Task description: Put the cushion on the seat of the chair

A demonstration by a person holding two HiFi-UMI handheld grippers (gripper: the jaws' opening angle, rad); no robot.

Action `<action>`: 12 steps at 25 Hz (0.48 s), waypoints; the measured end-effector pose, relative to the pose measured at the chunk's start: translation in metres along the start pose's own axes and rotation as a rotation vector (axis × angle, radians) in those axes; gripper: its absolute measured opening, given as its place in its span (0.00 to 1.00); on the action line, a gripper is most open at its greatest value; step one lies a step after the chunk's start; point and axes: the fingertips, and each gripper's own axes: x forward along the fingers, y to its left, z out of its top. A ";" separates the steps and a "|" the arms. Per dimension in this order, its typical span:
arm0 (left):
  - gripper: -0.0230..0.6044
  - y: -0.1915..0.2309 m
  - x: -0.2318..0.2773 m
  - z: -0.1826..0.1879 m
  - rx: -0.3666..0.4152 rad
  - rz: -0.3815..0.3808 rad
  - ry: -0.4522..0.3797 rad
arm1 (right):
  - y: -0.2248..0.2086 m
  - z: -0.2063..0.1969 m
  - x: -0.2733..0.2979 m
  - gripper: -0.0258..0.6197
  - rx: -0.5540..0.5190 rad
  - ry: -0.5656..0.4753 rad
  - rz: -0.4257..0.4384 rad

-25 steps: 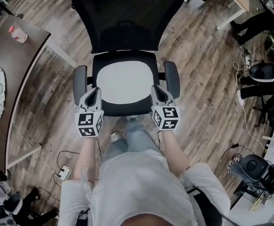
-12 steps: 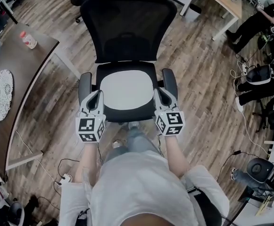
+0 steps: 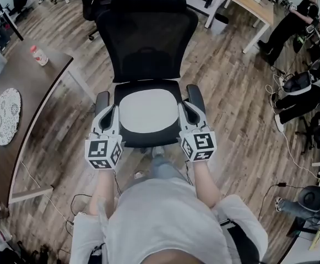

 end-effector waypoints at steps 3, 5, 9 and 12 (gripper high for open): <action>0.05 -0.002 -0.011 0.010 0.019 0.003 -0.022 | 0.003 0.015 -0.011 0.08 -0.013 -0.031 -0.015; 0.05 -0.005 -0.019 0.018 0.027 0.004 -0.040 | 0.005 0.024 -0.019 0.08 -0.018 -0.050 -0.025; 0.05 -0.006 -0.033 0.032 0.024 0.007 -0.081 | 0.008 0.040 -0.034 0.08 -0.020 -0.084 -0.048; 0.05 -0.009 -0.041 0.042 0.044 0.004 -0.103 | 0.011 0.048 -0.044 0.08 -0.025 -0.106 -0.055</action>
